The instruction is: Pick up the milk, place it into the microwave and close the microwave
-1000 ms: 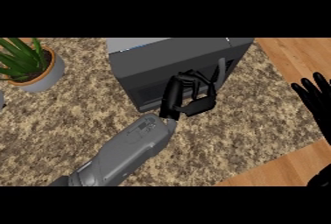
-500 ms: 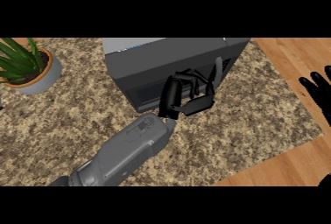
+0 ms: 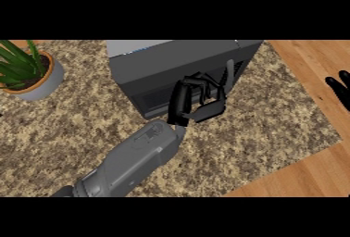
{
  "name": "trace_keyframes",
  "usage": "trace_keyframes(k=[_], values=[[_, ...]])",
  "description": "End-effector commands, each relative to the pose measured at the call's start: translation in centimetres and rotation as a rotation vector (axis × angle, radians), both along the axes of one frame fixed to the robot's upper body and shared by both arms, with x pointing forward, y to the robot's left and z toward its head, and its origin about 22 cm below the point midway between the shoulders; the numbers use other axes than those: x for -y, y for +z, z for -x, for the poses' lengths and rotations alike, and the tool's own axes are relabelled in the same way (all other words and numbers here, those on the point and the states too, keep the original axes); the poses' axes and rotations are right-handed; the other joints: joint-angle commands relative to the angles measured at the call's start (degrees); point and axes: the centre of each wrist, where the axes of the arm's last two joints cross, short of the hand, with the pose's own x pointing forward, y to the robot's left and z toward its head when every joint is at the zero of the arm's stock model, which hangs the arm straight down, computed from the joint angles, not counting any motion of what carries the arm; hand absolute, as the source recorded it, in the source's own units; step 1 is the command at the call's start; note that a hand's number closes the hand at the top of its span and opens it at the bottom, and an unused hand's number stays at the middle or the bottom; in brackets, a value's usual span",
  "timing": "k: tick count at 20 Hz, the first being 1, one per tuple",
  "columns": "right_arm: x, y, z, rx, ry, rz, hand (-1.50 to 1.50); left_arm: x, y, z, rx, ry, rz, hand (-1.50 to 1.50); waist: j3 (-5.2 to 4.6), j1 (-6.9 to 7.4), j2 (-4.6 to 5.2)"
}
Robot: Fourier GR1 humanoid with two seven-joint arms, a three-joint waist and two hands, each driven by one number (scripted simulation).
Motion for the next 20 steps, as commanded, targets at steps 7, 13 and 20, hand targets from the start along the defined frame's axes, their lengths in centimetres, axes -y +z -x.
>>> trace_keyframes(k=[7, 13, 20], values=[[0.6, 1.6, -0.2, 0.008, 0.008, 0.006, -1.50, -0.4, 1.0, -2.2, 0.022, 0.050, 0.003, 1.50, -0.08, -0.80, 0.80], [1.1, 2.2, -0.2, 0.004, -0.002, 0.002, -1.50, -0.6, 0.4, -2.1, 0.022, 0.048, 0.016, 1.50, -0.04, -0.49, 1.05], [1.4, 3.0, -0.3, 0.007, 0.006, 0.001, -1.50, -0.6, 0.4, -2.2, 0.026, 0.045, 0.034, 1.50, -0.05, -0.33, 0.94]])
